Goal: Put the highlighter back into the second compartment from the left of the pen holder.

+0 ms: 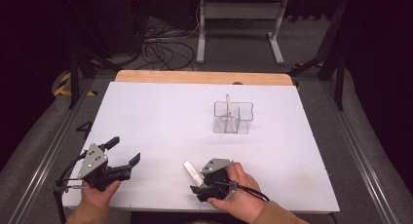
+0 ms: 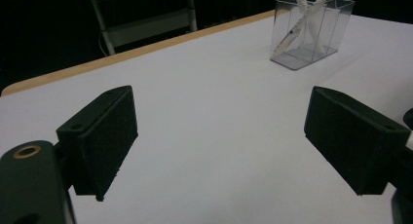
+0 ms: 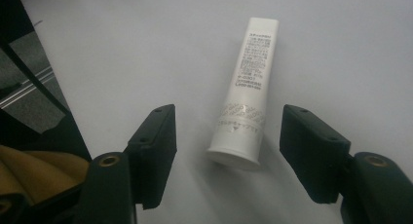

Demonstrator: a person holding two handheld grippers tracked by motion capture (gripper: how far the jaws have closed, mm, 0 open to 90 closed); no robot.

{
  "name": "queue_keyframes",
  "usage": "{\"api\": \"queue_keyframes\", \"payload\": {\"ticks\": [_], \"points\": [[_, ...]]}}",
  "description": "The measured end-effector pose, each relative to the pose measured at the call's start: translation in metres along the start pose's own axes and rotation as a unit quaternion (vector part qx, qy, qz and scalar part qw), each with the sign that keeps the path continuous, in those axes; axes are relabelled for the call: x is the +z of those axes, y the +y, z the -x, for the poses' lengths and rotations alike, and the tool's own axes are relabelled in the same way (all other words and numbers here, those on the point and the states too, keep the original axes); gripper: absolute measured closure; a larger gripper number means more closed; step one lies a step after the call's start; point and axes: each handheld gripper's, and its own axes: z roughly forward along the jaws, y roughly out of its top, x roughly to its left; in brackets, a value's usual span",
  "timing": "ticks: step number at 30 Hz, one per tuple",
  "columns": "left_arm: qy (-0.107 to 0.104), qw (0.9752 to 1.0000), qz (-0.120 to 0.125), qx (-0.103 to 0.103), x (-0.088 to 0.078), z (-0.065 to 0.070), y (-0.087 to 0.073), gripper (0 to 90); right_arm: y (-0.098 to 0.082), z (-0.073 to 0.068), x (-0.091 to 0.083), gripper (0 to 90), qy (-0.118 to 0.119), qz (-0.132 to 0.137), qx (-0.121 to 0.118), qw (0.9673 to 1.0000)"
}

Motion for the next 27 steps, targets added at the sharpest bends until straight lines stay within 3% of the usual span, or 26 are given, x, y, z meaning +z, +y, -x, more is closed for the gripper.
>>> {"api": "queue_keyframes", "payload": {"ticks": [5,14,17,22,27], "points": [[0.000,1.0000,0.000,0.000,0.000,0.000,0.000,13.1,-0.001,-0.002,0.001,48.8,-0.013,-0.008,0.005,0.9999],[-0.001,1.0000,-0.001,0.000,0.000,0.000,0.000,13.1,-0.003,-0.010,0.004,53.8,-0.035,-0.014,0.007,0.9993],[-0.001,1.0000,-0.001,-0.001,0.000,0.000,0.000,13.1,-0.003,-0.012,0.005,60.2,-0.050,-0.014,0.005,0.9986],[-0.001,1.0000,-0.001,-0.001,0.000,0.000,0.000,13.1,-0.003,-0.012,0.005,64.9,-0.063,-0.013,0.022,0.9977],[-0.001,1.0000,0.000,-0.001,0.000,0.000,0.000,13.1,-0.003,-0.011,0.005,65.2,-0.061,-0.010,0.046,0.9970]]}}
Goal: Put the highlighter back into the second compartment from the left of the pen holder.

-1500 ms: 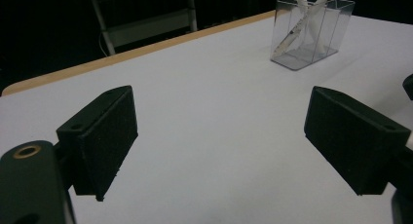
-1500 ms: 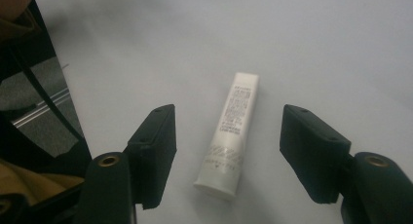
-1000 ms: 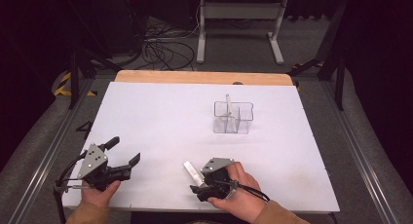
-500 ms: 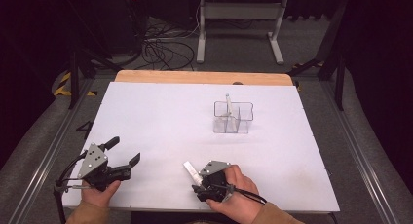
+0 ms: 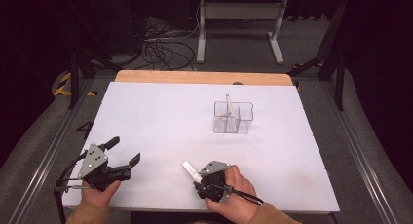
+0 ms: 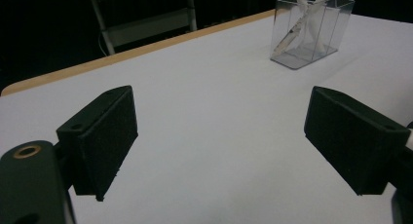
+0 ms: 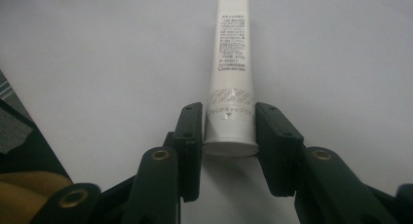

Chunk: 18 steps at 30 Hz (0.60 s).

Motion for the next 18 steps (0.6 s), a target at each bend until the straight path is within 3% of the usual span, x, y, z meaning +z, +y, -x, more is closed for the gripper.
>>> {"api": "queue_keyframes", "payload": {"ticks": [9,18], "points": [[0.000,1.0000,0.001,0.001,0.000,0.000,0.000,13.1,0.002,0.003,-0.003,65.4,0.011,-0.003,0.027,0.9996],[0.001,1.0000,0.001,0.002,0.000,0.000,0.000,13.1,0.010,0.005,-0.018,65.6,0.018,0.010,0.018,0.9996]]}}
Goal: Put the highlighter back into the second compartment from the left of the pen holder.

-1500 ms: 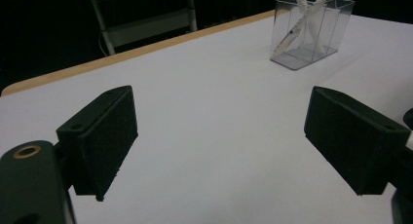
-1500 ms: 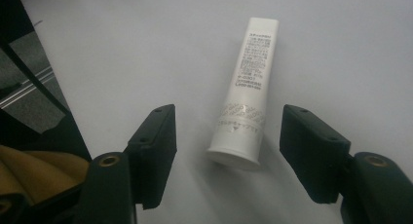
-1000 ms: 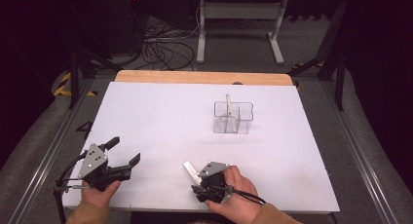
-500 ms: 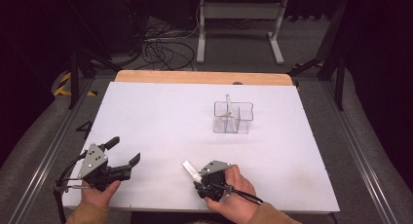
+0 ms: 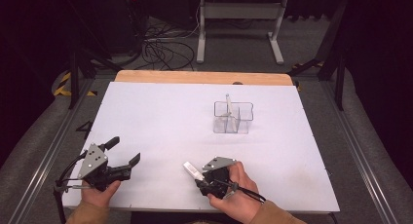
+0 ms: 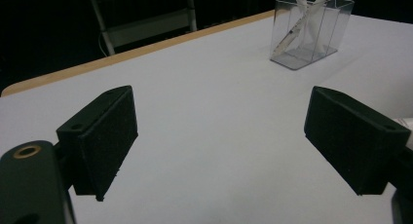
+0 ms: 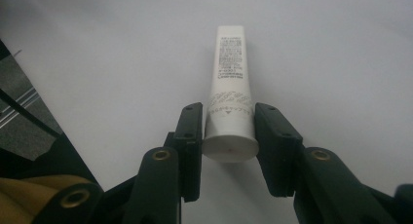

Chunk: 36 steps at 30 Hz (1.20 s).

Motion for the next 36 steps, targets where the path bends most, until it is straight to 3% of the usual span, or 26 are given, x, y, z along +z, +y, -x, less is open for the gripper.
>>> {"api": "queue_keyframes", "payload": {"ticks": [12,36], "points": [[0.000,1.0000,0.000,0.000,0.000,0.000,0.000,13.1,0.009,0.003,-0.013,65.7,0.004,0.018,-0.016,0.9997],[0.001,1.0000,0.000,0.000,0.000,0.000,0.000,13.1,0.022,0.006,-0.031,65.6,0.018,0.043,-0.027,0.9985]]}}
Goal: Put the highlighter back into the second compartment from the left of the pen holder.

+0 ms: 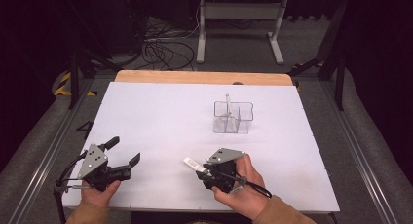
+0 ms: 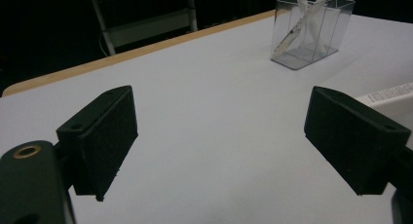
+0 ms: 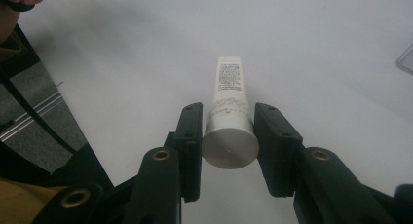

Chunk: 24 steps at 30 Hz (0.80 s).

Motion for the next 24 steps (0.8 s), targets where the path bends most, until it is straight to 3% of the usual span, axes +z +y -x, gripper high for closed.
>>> {"api": "queue_keyframes", "payload": {"ticks": [11,24], "points": [[0.000,1.0000,0.000,0.000,0.000,0.000,0.000,13.1,0.005,0.006,-0.003,65.6,0.002,0.003,-0.003,1.0000],[-0.001,1.0000,-0.001,-0.001,0.000,0.000,0.000,13.1,0.018,0.016,-0.019,65.6,0.014,0.015,-0.010,0.9997]]}}
